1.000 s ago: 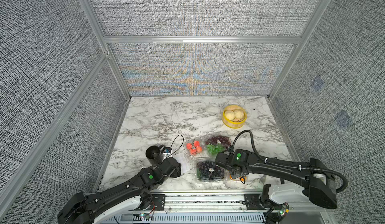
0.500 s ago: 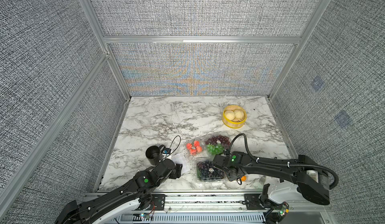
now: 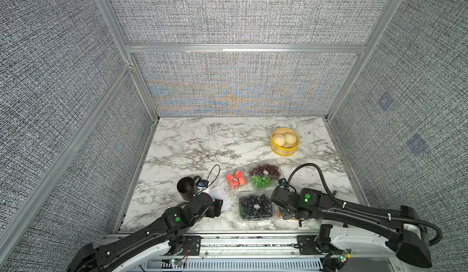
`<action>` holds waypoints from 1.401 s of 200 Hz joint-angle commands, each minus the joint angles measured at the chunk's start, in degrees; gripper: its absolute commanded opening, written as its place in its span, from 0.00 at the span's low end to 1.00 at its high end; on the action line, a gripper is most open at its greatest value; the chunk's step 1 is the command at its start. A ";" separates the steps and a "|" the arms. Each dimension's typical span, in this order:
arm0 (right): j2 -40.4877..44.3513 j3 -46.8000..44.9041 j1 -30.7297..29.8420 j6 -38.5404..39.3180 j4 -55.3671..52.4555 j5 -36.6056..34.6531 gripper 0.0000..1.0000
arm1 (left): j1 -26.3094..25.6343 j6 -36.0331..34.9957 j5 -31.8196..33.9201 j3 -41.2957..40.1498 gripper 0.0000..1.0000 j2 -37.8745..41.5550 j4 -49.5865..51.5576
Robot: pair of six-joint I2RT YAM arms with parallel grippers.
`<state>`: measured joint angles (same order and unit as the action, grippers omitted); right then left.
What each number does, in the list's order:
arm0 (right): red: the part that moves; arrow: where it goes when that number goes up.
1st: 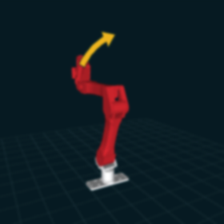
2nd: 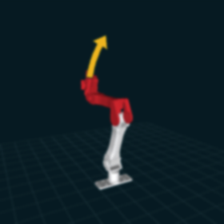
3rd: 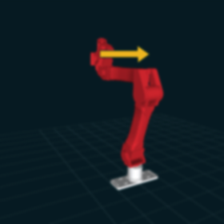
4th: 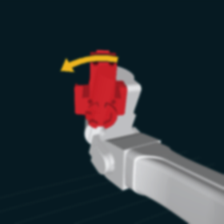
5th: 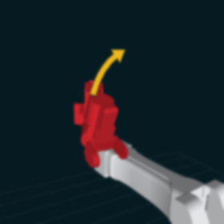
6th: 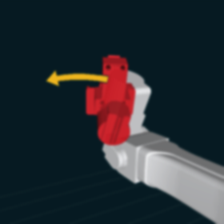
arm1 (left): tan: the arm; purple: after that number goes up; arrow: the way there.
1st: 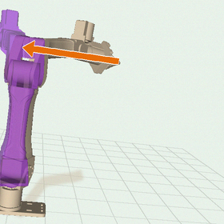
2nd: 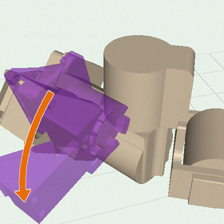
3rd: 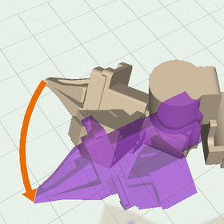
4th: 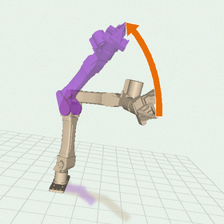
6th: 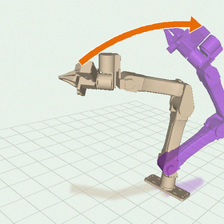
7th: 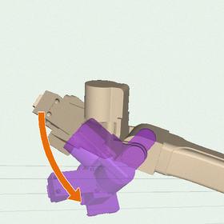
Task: Label fruit boxes
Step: Place the label sticker at the center of the board.
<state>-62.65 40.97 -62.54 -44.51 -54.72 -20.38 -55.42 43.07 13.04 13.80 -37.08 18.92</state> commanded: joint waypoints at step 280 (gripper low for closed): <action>-2.08 -2.38 -0.18 -1.26 2.27 -0.95 0.12 | 0.05 -0.53 -1.17 -1.32 0.82 1.84 -1.60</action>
<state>-65.12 38.96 -62.57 -45.98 -53.74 -21.61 -55.42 42.50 11.84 12.49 -35.16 18.87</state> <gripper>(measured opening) 0.129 0.825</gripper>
